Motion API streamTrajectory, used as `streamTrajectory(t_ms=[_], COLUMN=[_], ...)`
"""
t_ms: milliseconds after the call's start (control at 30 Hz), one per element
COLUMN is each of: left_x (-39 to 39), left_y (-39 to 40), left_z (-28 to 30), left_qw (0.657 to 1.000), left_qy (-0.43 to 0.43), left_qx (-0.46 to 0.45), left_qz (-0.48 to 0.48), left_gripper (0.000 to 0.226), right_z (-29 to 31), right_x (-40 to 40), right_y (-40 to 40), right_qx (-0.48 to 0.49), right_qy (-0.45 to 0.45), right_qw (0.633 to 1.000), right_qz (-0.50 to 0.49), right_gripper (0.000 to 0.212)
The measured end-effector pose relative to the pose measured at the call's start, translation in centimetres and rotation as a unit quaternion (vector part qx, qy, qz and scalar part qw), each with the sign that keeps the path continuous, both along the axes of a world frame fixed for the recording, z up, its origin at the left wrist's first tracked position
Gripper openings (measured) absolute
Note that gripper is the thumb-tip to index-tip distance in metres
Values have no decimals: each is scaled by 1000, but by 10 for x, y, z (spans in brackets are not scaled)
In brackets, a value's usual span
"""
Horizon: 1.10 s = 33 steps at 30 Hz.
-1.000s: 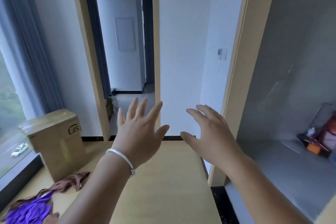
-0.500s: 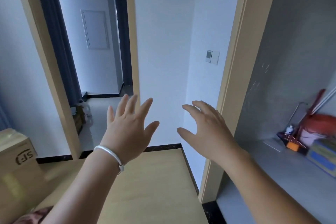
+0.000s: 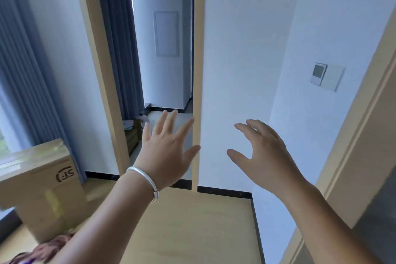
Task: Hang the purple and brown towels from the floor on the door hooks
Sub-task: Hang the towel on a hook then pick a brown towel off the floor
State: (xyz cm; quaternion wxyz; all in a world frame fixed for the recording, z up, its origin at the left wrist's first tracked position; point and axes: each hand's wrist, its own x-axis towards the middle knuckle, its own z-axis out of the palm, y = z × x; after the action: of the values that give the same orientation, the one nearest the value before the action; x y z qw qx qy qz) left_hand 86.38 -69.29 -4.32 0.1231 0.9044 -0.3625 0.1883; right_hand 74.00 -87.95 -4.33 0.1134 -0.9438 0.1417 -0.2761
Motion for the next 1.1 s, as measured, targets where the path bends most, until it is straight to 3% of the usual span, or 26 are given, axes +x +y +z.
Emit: streamTrajectory(t_ms=[233, 567, 900, 1100], left_x=[63, 195, 377, 441], left_y=[-49, -65, -43, 4], left_z=[-9, -34, -79, -99], left_qw=[998, 989, 963, 934], left_qy=[14, 41, 108, 129], left_qx=[-6, -23, -59, -83], left_qz=[57, 139, 241, 322], left_gripper=[63, 65, 64, 63], right_z=[-7, -28, -51, -60], right_x=[88, 256, 472, 570], right_y=[-66, -87, -67, -19], right_qx=[6, -10, -7, -7], right_qy=[26, 54, 105, 111], right_qw=[997, 986, 962, 936], right_qz=[66, 157, 252, 333], right_gripper=[61, 61, 58, 56])
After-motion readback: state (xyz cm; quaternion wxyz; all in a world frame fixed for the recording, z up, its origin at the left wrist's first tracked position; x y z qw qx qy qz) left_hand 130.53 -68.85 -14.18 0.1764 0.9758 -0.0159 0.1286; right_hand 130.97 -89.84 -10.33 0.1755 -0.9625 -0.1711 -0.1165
